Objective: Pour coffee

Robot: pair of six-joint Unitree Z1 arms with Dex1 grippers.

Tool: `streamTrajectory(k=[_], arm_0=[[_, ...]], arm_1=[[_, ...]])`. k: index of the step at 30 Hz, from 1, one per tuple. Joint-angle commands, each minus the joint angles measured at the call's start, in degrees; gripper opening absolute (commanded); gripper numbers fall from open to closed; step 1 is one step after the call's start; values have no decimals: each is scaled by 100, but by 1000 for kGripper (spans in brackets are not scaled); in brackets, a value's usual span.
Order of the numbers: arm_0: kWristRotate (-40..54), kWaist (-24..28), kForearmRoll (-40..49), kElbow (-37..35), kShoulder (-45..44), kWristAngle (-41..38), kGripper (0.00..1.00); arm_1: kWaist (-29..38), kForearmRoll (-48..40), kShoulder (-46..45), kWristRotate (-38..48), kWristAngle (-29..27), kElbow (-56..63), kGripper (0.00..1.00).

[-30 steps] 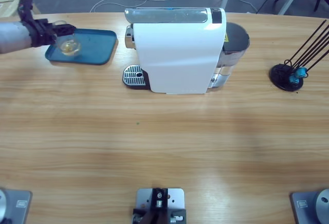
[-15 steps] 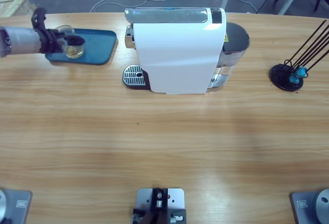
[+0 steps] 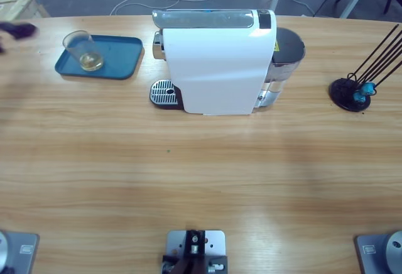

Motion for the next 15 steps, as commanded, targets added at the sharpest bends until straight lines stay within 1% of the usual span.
streamTrajectory(k=[1,3,5,8,11,15], arm_0=[[-97,-1427,1686,236,-2860,-866,987],[-188,-1855,1835,465,-3026,-1557,987],[-169,-2090,2071,725,-3043,-2084,987],[89,-2452,2285,932,-3052,-2160,987],[348,-2549,2199,1003,-2765,-2285,987],[474,-2552,2150,1022,-2584,-2715,987]], arm_1=[[33,-52,-227,66,95,189,1000],[38,-52,-143,66,95,184,1000],[36,-82,3,57,104,195,1000],[38,-184,316,19,108,221,1000],[40,-388,572,-4,129,304,1000],[40,-588,847,-29,224,448,1000]])
